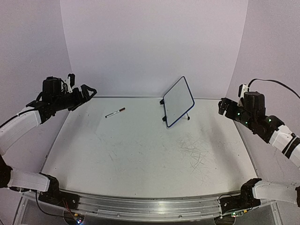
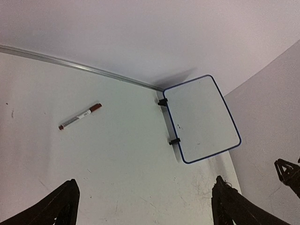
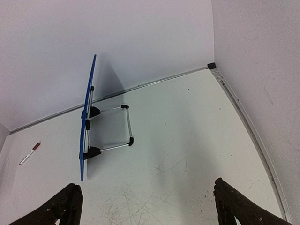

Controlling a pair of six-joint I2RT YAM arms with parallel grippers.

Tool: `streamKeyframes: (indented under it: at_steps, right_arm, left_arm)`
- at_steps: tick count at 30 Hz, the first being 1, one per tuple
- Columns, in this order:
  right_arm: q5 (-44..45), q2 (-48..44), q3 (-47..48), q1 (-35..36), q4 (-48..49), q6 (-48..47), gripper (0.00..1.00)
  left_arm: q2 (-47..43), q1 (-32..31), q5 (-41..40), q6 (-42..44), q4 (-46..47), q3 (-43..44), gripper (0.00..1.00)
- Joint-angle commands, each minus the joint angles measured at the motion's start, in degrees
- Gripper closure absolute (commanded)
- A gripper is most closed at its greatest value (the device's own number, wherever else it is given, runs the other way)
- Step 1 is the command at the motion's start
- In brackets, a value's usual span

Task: Write a sentence on the whiteboard
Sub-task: Move the whiteboard to the center of the board.

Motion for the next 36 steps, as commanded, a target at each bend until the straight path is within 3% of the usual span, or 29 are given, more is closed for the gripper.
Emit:
streamKeyframes:
  at_steps: [1, 10, 18, 23, 26, 30, 36]
  right_arm:
    - [-7.33, 1.6, 0.11, 0.11, 3.07, -1.33, 0.02]
    - [-14.89, 0.68, -4.14, 0.12, 6.26, -0.77, 0.02]
    - [-18.27, -2.25, -5.05, 0.15, 6.29, 1.42, 0.02]
    - [-16.75, -1.98, -5.01, 0.18, 6.01, 1.69, 0.02]
    - [-16.68, -1.51, -4.59, 0.19, 5.3, 1.81, 0.02]
    - [-17.65, -2.95, -4.17, 0.14, 4.57, 2.75, 0.02]
    - [-16.81, -7.46, -4.47, 0.17, 2.89, 3.31, 0.02]
  left_arm:
    - [3.47, -7.62, -0.05, -0.91, 4.36, -2.14, 0.01]
    - [21.16, -18.61, 0.01, 4.3, 16.55, 0.04, 0.01]
    - [44.92, -24.59, 6.47, 22.48, 17.4, 16.25, 0.24]
    - [56.24, -25.19, 10.27, 28.21, 17.4, 26.55, 0.33]
    - [61.69, -25.87, 11.46, 36.52, 17.4, 30.62, 0.42]
    - [67.77, -25.98, 9.17, 44.78, 17.25, 36.71, 0.4]
    - [74.19, -25.98, 8.9, 50.33, 16.57, 45.17, 0.39]
